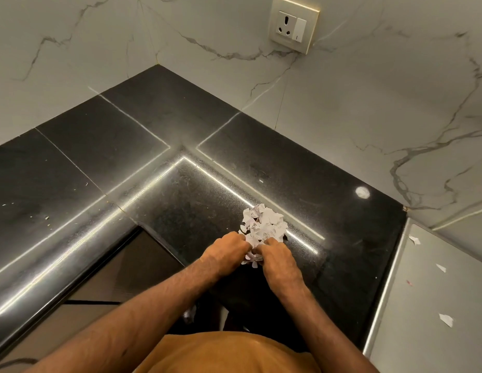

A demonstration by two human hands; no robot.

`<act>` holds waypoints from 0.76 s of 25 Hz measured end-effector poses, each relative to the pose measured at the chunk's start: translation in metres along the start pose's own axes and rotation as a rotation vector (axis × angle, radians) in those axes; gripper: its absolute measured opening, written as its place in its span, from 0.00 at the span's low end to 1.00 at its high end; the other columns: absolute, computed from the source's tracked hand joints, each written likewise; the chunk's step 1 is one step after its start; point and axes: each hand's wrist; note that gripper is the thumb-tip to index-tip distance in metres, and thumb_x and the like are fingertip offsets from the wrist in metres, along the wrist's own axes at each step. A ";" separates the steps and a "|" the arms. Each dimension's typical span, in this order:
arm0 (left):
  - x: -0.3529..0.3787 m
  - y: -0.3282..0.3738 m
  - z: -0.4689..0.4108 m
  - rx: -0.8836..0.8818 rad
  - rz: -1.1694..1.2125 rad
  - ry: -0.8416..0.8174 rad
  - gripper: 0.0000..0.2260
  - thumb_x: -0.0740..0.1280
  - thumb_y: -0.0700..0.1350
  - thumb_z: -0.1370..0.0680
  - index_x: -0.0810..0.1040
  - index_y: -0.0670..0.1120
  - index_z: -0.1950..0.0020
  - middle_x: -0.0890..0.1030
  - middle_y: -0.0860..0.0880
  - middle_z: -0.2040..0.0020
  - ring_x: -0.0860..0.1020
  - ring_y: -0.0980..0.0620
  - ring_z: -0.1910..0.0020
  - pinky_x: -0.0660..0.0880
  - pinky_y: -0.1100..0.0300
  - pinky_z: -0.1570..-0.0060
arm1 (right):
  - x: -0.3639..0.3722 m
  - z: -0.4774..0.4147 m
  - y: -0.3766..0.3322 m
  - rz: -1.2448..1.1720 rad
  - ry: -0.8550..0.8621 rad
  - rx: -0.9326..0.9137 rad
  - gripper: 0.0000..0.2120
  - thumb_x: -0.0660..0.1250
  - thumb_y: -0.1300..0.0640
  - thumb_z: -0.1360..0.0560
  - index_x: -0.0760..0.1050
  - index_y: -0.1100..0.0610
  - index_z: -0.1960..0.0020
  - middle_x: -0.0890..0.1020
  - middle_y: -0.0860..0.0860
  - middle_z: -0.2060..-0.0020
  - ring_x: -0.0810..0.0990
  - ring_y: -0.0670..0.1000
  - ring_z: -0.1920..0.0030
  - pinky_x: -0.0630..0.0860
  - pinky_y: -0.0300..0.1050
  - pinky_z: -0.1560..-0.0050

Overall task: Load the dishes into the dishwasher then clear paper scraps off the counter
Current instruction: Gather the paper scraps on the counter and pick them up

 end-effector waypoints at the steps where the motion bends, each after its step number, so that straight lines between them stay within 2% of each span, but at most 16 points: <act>1: 0.000 0.001 -0.002 0.000 -0.011 0.002 0.13 0.67 0.42 0.18 0.80 0.48 0.34 0.78 0.48 0.42 0.77 0.47 0.41 0.80 0.47 0.44 | 0.000 -0.001 -0.002 -0.004 0.001 0.012 0.16 0.66 0.58 0.17 0.78 0.50 0.30 0.76 0.50 0.39 0.75 0.53 0.38 0.79 0.50 0.42; 6: -0.007 0.007 -0.011 0.009 -0.012 0.027 0.08 0.65 0.40 0.18 0.80 0.43 0.40 0.79 0.44 0.45 0.80 0.44 0.46 0.80 0.48 0.47 | 0.002 0.001 -0.008 -0.013 0.045 0.025 0.12 0.64 0.58 0.16 0.79 0.57 0.34 0.78 0.52 0.44 0.79 0.54 0.44 0.80 0.49 0.46; 9: -0.011 0.007 -0.013 0.001 0.008 0.050 0.09 0.65 0.40 0.19 0.81 0.44 0.41 0.80 0.43 0.45 0.81 0.42 0.47 0.81 0.46 0.46 | -0.004 0.005 -0.011 -0.058 0.092 0.025 0.10 0.61 0.58 0.16 0.80 0.58 0.40 0.78 0.53 0.48 0.78 0.53 0.50 0.76 0.46 0.53; 11: -0.012 0.005 -0.013 -0.022 0.048 0.076 0.09 0.65 0.40 0.20 0.82 0.45 0.42 0.81 0.43 0.47 0.82 0.41 0.47 0.81 0.45 0.47 | -0.011 0.006 -0.012 -0.095 0.113 0.043 0.11 0.60 0.59 0.17 0.81 0.58 0.44 0.77 0.51 0.51 0.76 0.51 0.54 0.73 0.45 0.57; 13: -0.016 0.004 -0.009 -0.034 0.106 0.132 0.11 0.65 0.38 0.22 0.83 0.47 0.42 0.82 0.43 0.48 0.82 0.41 0.48 0.81 0.46 0.48 | -0.018 0.007 -0.011 -0.117 0.155 0.056 0.10 0.62 0.60 0.18 0.83 0.56 0.47 0.79 0.52 0.52 0.78 0.52 0.55 0.74 0.45 0.58; 15: -0.026 0.004 -0.004 -0.025 0.170 0.215 0.14 0.66 0.39 0.22 0.85 0.50 0.40 0.85 0.44 0.46 0.82 0.42 0.47 0.80 0.48 0.45 | -0.026 0.010 -0.010 -0.149 0.197 0.063 0.10 0.64 0.61 0.19 0.84 0.54 0.51 0.79 0.51 0.58 0.80 0.53 0.58 0.75 0.44 0.60; 17: -0.038 0.003 0.001 -0.004 0.239 0.287 0.13 0.68 0.40 0.21 0.85 0.50 0.39 0.86 0.45 0.46 0.83 0.44 0.46 0.79 0.51 0.41 | -0.038 0.014 -0.014 -0.193 0.228 0.085 0.10 0.66 0.62 0.19 0.84 0.53 0.54 0.78 0.47 0.63 0.78 0.48 0.63 0.71 0.40 0.64; 19: -0.051 0.002 0.008 0.004 0.278 0.332 0.12 0.69 0.40 0.21 0.86 0.49 0.40 0.87 0.47 0.47 0.83 0.46 0.47 0.77 0.54 0.40 | -0.049 0.017 -0.019 -0.225 0.267 0.112 0.10 0.68 0.63 0.20 0.85 0.52 0.54 0.78 0.45 0.65 0.79 0.48 0.63 0.72 0.41 0.63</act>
Point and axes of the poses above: each hand's wrist, its own z-axis away from the middle knuckle, its own x-axis out of the palm, y = z × x
